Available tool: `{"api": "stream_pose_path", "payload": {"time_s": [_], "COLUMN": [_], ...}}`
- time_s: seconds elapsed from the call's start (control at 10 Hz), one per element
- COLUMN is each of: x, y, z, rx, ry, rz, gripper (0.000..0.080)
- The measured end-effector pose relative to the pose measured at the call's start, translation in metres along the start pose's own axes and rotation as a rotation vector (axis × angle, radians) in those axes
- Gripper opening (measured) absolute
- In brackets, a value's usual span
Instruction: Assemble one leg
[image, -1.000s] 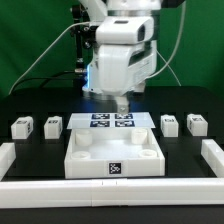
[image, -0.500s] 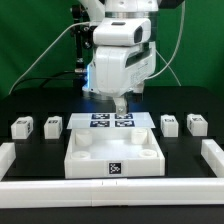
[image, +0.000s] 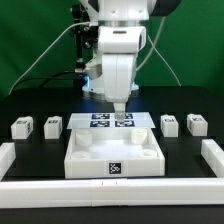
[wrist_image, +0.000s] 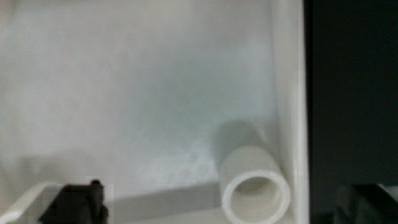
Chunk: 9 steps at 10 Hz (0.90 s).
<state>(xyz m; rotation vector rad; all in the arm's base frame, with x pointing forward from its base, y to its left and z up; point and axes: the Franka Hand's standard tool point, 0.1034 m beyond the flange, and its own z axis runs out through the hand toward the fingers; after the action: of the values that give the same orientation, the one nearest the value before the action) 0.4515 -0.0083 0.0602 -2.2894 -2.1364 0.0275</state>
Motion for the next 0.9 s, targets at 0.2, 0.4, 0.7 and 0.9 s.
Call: {"api": "stream_pose_path", "payload": {"time_s": [0.2, 0.4, 0.7, 0.9], "x": [-0.009, -0.008, -0.009, -0.012], "y": [-0.013, -0.011, -0.012, -0.024], "z": [0.013, 0.011, 0.018, 0.04], "rx": [0.032, 0.026, 0.028, 0.053], "ry": [0.002, 0.002, 0.004, 0.013], "rz": [-0.003, -0.002, -0.055, -0.079], "gripper": [0.065, 0.065, 0.065, 0.065]}}
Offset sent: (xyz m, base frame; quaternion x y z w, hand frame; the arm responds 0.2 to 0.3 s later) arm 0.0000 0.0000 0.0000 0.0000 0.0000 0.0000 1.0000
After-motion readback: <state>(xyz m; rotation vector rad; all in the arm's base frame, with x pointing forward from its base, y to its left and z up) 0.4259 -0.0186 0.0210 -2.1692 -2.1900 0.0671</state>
